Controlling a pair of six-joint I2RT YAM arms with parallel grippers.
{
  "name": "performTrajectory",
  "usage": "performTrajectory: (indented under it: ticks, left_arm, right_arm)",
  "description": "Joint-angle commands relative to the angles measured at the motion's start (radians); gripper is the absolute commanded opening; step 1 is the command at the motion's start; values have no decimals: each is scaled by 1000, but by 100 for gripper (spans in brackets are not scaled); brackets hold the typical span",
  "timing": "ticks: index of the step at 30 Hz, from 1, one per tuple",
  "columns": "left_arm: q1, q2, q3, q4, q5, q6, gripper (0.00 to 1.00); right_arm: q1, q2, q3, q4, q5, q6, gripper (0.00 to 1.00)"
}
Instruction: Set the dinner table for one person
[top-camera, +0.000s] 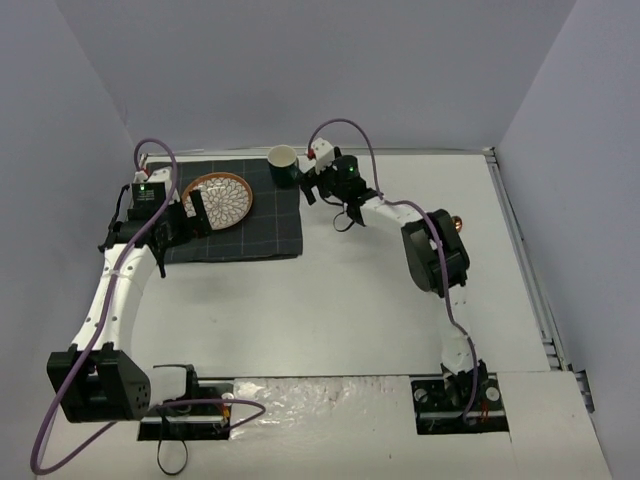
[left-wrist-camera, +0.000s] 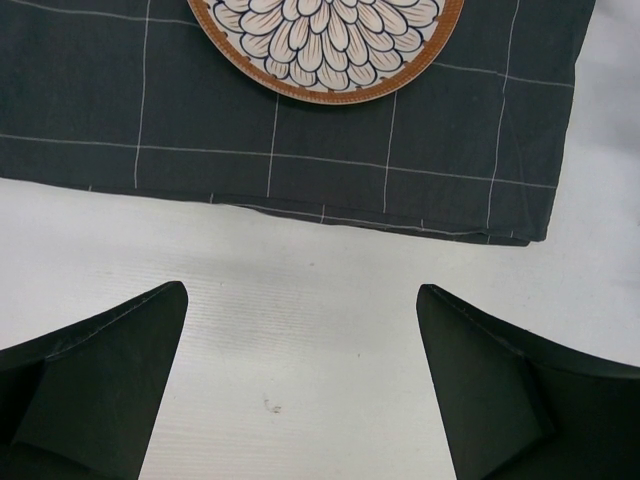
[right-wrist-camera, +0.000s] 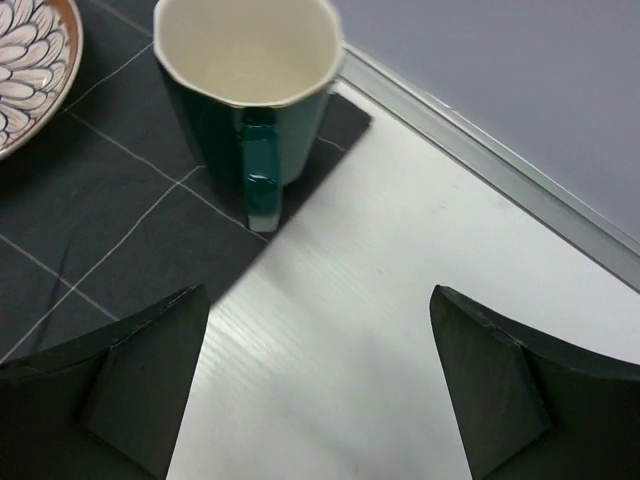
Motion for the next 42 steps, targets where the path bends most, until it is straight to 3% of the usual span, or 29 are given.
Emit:
performTrajectory:
  ticks: [1,6,12,16,22,31,42]
  left_arm:
    - [8,-30,17,24,26,3,97]
    - [7,-49,15,26,27,3,97]
    - [8,-83,10,31,35,1,97]
    - [8,-97,6,37,46,-3,97]
    - [4,-97,-2,45,73,-14,97]
    - [3,-107,-8,48,67,-14,97]
    - [2,-106,-10,49,72,-16,97]
  right_arm:
    - [-9,-361,-149,33,247,84,90]
    - [-52,-604,-411,-90,454,187,91]
    - [-242,-860,-694,-264,499,473,88]
    - [-329,-955,-811,-343,506,517,86]
    - [-532,-954,-916,-355,416,573,76]
    - [-594,-797,-892,-353,390,501,48]
    - [-599,-710,-886,-349,379,476,44]
